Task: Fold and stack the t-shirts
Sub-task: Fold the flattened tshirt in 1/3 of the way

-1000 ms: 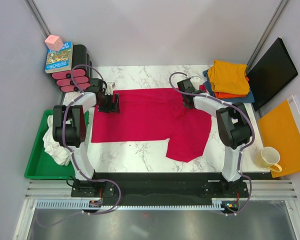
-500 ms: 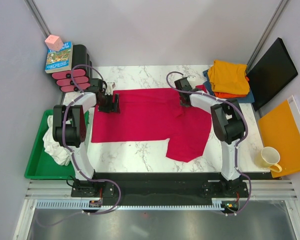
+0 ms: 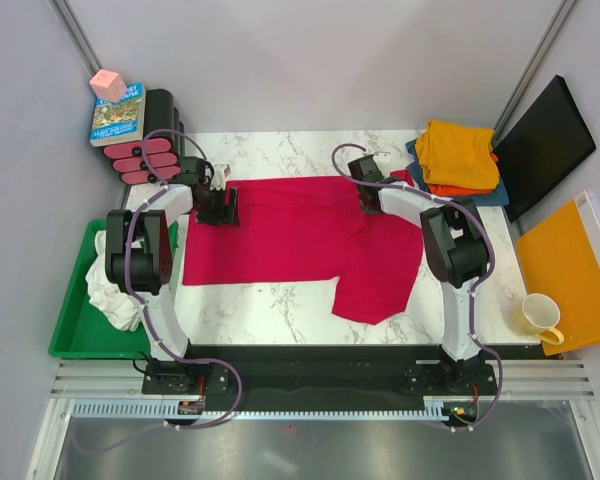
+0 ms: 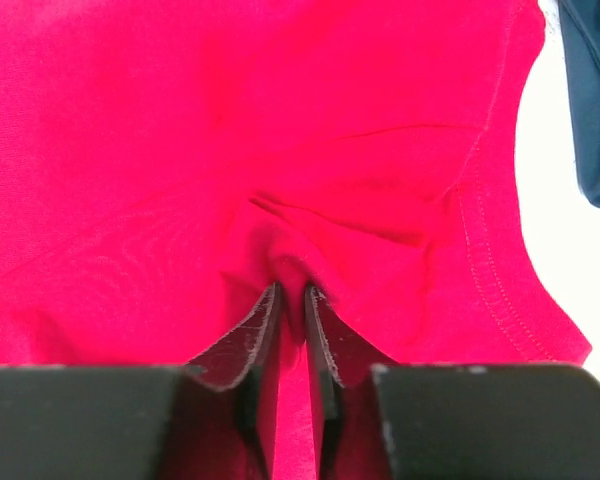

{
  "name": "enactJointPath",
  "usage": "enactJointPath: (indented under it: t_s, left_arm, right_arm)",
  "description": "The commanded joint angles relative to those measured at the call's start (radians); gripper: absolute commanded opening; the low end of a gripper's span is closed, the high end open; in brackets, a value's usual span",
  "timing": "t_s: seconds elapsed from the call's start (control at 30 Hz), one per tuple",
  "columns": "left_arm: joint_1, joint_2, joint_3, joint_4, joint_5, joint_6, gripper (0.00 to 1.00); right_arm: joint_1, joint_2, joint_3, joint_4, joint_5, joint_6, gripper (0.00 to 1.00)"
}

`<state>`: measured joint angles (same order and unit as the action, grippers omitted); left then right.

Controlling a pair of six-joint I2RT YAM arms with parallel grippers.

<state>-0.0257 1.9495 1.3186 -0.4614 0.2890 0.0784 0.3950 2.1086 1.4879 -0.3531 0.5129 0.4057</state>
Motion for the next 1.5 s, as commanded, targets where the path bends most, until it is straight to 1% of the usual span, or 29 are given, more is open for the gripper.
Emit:
enactJointPath:
  t_s: [0.0, 0.03, 0.07, 0.1, 0.2, 0.57, 0.8, 1.07, 1.37, 1.4, 1.47]
  left_arm:
    - [-0.003, -0.017, -0.002, 0.012, -0.005, 0.008, 0.77]
    - [-0.003, -0.018, -0.004, 0.012, -0.007, 0.008, 0.77]
    - [-0.003, -0.020, -0.005, 0.013, -0.008, 0.008, 0.77]
    - [-0.003, -0.020, -0.007, 0.013, -0.010, 0.009, 0.77]
    - [-0.003, -0.024, -0.007, 0.013, -0.014, 0.011, 0.77]
    - [-0.003, -0.026, -0.005, 0.013, -0.011, 0.011, 0.77]
    - [-0.003, -0.029, -0.010, 0.013, -0.004, 0.011, 0.77]
    - [-0.002, -0.037, -0.018, 0.010, -0.007, 0.018, 0.77]
    - [-0.003, -0.031, -0.030, 0.013, -0.005, 0.012, 0.77]
    - [-0.003, -0.029, -0.030, 0.012, -0.007, 0.012, 0.77]
    - [-0.003, -0.031, -0.030, 0.013, -0.007, 0.014, 0.77]
  right_arm:
    - [-0.002, -0.045, -0.001, 0.008, 0.032, -0.002, 0.19]
    - [-0.004, -0.050, -0.009, 0.006, 0.033, -0.001, 0.18]
    - [-0.002, -0.055, -0.012, 0.008, 0.035, 0.002, 0.13]
    - [-0.002, -0.065, -0.018, 0.008, 0.038, 0.004, 0.11]
    - [-0.002, -0.097, -0.046, 0.008, 0.045, 0.005, 0.08]
    - [-0.001, -0.320, -0.181, -0.029, 0.082, 0.015, 0.08]
    - [0.001, -0.390, -0.290, -0.050, 0.101, 0.015, 0.07]
    - [0.011, -0.444, -0.383, -0.070, 0.082, 0.044, 0.07]
    - [0.053, -0.437, -0.433, -0.083, 0.075, 0.081, 0.09]
    - [0.053, -0.429, -0.433, -0.087, 0.075, 0.085, 0.12]
    - [0.053, -0.424, -0.434, -0.087, 0.073, 0.091, 0.23]
